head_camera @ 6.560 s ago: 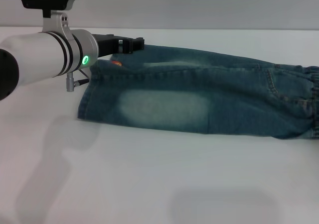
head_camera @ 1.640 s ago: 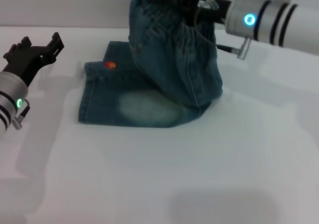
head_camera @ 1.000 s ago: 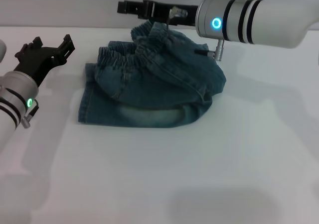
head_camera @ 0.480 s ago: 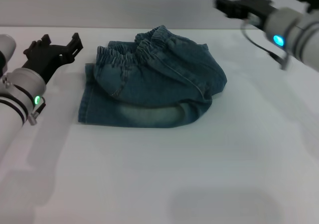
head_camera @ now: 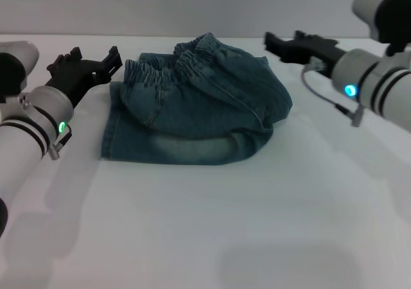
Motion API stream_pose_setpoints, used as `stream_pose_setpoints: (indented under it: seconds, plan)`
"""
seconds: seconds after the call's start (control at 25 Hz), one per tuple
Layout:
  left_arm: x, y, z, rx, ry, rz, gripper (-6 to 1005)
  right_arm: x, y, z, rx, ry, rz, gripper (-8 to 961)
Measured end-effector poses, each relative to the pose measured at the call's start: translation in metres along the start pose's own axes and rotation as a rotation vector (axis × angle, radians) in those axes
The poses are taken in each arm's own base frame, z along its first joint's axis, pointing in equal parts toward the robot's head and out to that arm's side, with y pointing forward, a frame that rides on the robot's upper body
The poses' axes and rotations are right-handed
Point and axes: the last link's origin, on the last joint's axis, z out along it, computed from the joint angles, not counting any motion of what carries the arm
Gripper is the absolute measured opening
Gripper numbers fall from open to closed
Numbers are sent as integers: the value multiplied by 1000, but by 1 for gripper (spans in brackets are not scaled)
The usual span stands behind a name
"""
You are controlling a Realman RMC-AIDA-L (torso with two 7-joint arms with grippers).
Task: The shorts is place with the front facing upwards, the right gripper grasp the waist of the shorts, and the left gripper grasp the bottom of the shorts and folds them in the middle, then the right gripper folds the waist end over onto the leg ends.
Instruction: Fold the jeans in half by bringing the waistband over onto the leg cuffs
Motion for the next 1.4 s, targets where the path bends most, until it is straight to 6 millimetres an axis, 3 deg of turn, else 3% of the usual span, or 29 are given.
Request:
stream_pose_setpoints:
  seconds: [0.2, 0.4, 0.64, 1.0, 1.4]
  plan:
    - [1, 1, 4, -3, -10, 1, 787, 7, 35, 8, -103, 39, -10, 607]
    - [5, 3, 8, -5, -8, 5, 787, 14, 51, 17, -146, 92, 11, 600]
    - [7, 6, 11, -14, -12, 10, 787, 19, 50, 24, -145, 139, 29, 593]
    - [10, 12, 17, -27, -18, 20, 787, 16, 64, 32, -208, 186, 33, 581]
    - [12, 12, 18, -30, -16, 23, 787, 21, 57, 38, -181, 230, 49, 568]
